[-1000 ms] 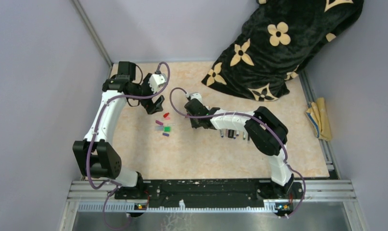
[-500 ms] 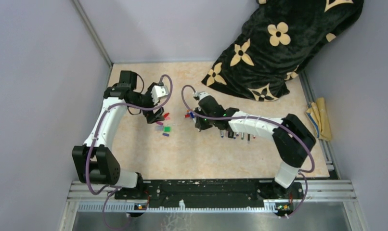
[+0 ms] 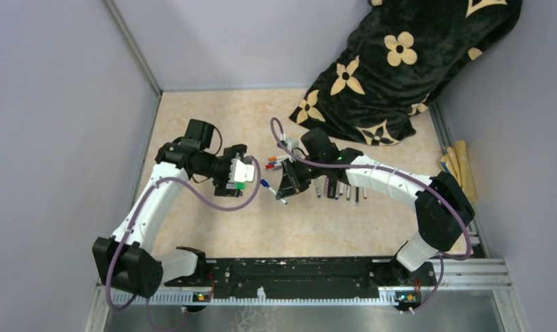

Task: Open the pen caps

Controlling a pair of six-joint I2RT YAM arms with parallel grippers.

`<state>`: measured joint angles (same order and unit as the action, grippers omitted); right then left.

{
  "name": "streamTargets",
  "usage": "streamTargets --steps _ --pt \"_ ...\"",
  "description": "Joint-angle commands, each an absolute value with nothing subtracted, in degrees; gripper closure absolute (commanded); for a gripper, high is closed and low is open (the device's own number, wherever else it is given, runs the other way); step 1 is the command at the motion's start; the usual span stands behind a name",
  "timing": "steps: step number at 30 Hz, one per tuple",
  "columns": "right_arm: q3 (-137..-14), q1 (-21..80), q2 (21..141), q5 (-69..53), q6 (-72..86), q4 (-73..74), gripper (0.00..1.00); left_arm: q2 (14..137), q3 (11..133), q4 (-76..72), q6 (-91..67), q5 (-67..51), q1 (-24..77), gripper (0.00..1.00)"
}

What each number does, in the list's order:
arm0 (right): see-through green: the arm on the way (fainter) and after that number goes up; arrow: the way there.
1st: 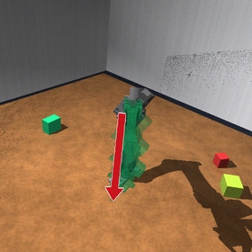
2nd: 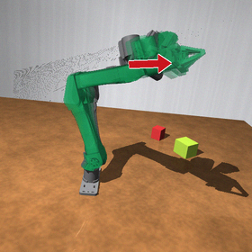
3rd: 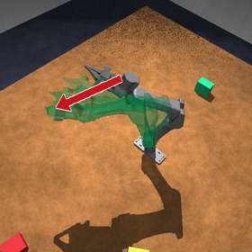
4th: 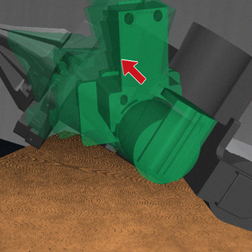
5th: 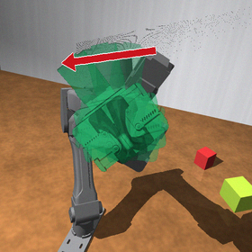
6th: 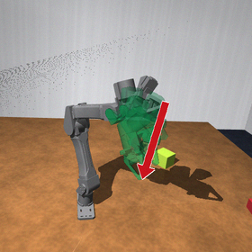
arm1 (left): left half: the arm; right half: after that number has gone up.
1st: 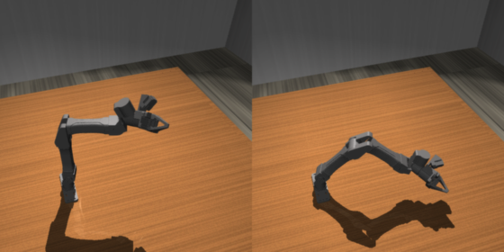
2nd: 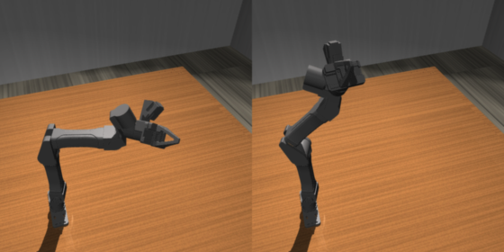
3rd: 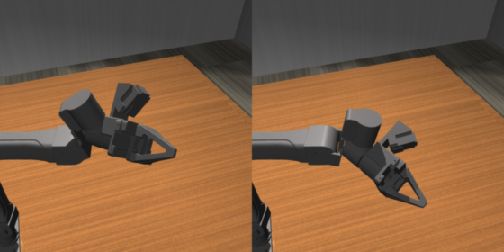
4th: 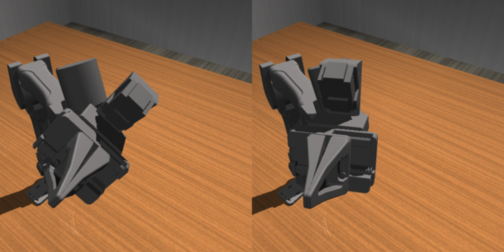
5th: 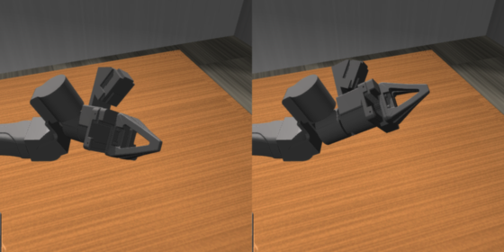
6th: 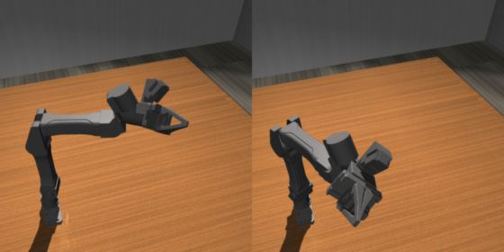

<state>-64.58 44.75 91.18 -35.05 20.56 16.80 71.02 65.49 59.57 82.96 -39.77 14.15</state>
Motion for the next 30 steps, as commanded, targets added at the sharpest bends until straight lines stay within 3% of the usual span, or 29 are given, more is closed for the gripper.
streamTargets --steps 1,6,12,18,22,24,27,30 --pt "-68.08 44.81 92.05 -45.61 19.98 16.89 1.00 67.06 62.84 59.26 91.83 -35.84 18.59 0.01" --pt "-70.04 44.81 95.16 -51.72 24.74 11.93 1.00 64.35 60.35 58.08 93.86 -33.36 24.03 0.04" --pt "-73.60 44.80 98.46 -54.89 27.60 9.26 1.00 63.83 58.62 57.12 94.48 -29.46 28.19 0.26" --pt "-74.17 44.78 100.27 -55.51 28.37 8.70 1.00 64.02 56.24 53.65 95.35 -23.36 30.39 0.60" --pt "-73.74 44.86 100.41 -55.14 28.13 9.18 1.00 63.71 54.91 50.34 95.16 -21.07 30.68 0.89" --pt "-73.65 45.11 100.61 -54.62 28.36 9.05 0.89 63.64 54.84 49.38 94.69 -21.05 30.87 0.98" --pt "-73.54 46.12 101.26 -53.65 29.88 6.98 0.70 63.88 55.54 49.04 93.78 -21.38 31.19 1.00" --pt "-73.48 47.09 102.44 -53.13 32.52 3.82 0.66 64.26 56.44 49.12 92.78 -21.73 31.29 1.00"
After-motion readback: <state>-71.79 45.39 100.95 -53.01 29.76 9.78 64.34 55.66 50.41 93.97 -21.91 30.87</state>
